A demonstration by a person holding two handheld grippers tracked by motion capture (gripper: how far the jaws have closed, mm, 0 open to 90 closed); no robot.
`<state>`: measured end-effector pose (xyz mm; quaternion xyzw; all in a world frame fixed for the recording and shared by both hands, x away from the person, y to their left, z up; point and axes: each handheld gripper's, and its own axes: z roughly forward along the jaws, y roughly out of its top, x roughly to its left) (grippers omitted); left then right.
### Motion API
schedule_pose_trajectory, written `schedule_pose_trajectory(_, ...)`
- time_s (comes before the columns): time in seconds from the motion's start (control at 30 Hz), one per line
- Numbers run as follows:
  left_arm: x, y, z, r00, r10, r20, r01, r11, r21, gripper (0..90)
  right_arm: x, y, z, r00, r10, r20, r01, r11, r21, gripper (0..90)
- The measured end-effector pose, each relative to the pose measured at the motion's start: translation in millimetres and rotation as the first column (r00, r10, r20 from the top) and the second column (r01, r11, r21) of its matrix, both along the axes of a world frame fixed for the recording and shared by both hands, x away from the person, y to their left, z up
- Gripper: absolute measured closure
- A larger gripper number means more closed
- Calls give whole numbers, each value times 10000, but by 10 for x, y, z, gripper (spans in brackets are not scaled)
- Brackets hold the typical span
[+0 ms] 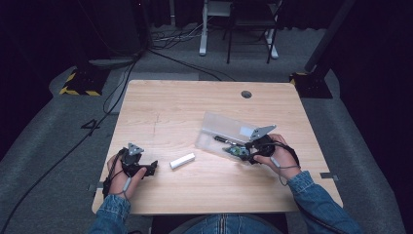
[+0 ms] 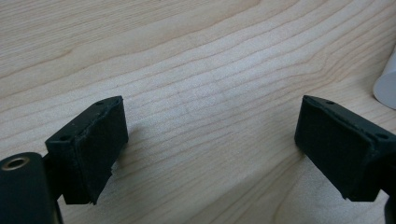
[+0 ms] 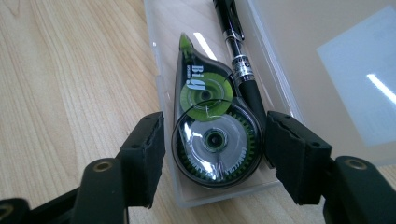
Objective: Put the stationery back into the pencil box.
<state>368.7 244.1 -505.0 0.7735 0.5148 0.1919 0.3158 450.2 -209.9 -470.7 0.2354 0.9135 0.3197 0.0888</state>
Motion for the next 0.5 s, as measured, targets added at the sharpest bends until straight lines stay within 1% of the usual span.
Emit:
schedule_pose_trajectory(0.23,0,1,0,10000,-6,1,6,10000,12,98,1,-4,-6,10000,-18,-66,18,10000,1,395)
schedule_pose_trajectory(0.33,0,1,0,10000,-4,2,4,10000,10,98,2,1,-18,9999,-32,-164,31,10000,-36,364)
schedule_pose_trajectory(0.43,0,0,0,10000,-3,1,3,10000,1,98,3,-2,-17,9999,-51,-92,50,9999,-143,347)
schedule_pose_trajectory(0.5,0,0,0,10000,-1,0,1,10000,-4,98,1,-9,2,10000,-43,-14,43,10000,-78,345)
